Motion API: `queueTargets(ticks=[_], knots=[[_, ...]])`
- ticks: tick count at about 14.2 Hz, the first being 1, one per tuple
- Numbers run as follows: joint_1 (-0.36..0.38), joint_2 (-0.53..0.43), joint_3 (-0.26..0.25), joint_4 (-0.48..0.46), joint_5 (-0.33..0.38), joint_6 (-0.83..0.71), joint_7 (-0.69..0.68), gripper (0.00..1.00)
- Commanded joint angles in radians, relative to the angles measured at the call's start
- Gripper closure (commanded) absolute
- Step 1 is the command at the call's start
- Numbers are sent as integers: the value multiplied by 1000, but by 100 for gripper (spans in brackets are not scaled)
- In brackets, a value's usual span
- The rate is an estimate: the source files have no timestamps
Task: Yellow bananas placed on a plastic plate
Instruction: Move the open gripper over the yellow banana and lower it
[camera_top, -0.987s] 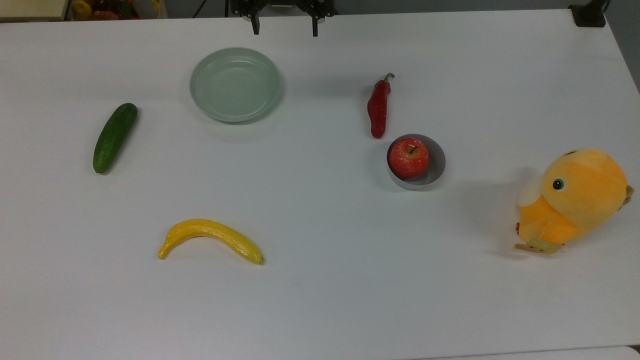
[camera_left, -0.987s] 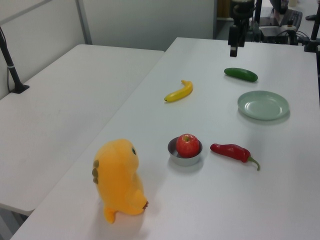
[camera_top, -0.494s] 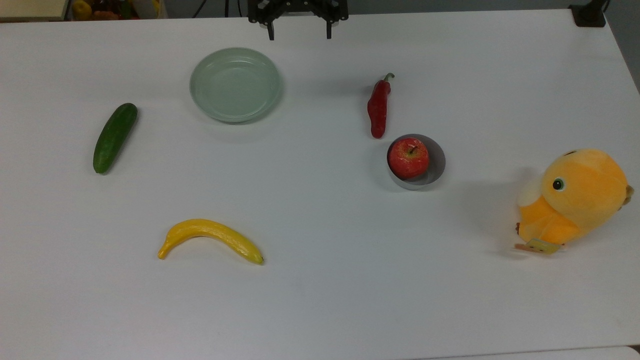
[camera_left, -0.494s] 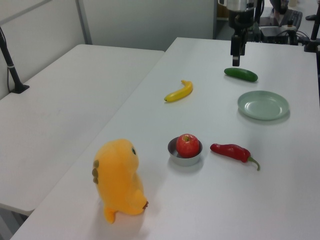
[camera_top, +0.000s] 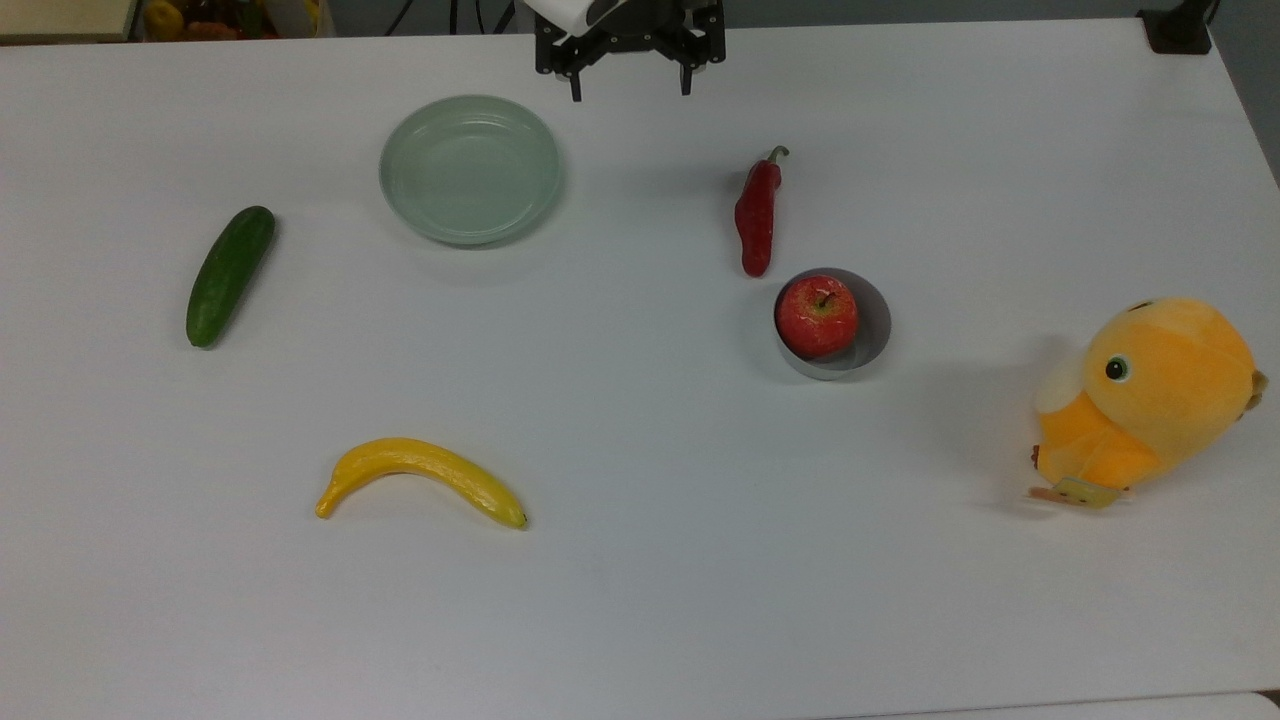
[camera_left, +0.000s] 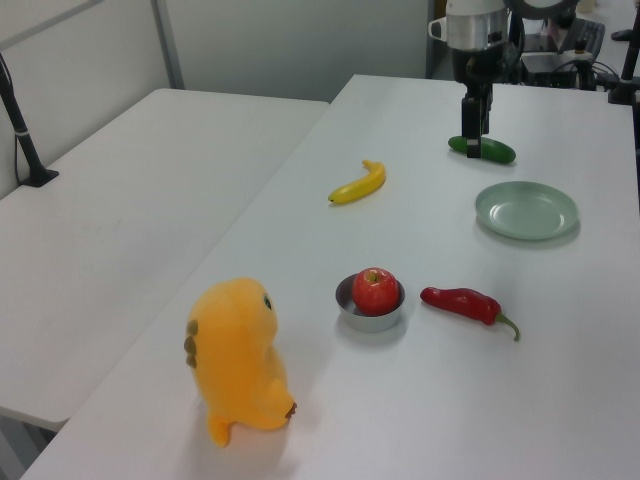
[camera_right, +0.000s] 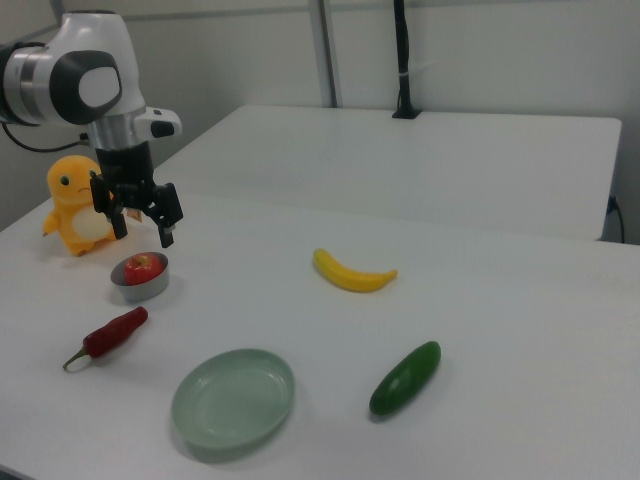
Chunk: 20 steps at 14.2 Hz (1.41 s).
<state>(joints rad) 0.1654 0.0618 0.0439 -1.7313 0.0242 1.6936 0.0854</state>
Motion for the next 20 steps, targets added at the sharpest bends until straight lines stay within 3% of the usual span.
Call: queueTargets(ticks=[1,3,5,7,11,16,20], knots=[[5,3,-1,-40,10,47,-9,0],[-4,27,-1,-36,11,87,-7,0],[-18,82,-13,-28,11,231,55,0],[-36,154,-15,24,2,371,284,0],[-95,274,-25,171,-1,440,597,0],[-90,456,-122,373,-1,491,987,0],[-110,504,-144,381,0,557,1232,0]])
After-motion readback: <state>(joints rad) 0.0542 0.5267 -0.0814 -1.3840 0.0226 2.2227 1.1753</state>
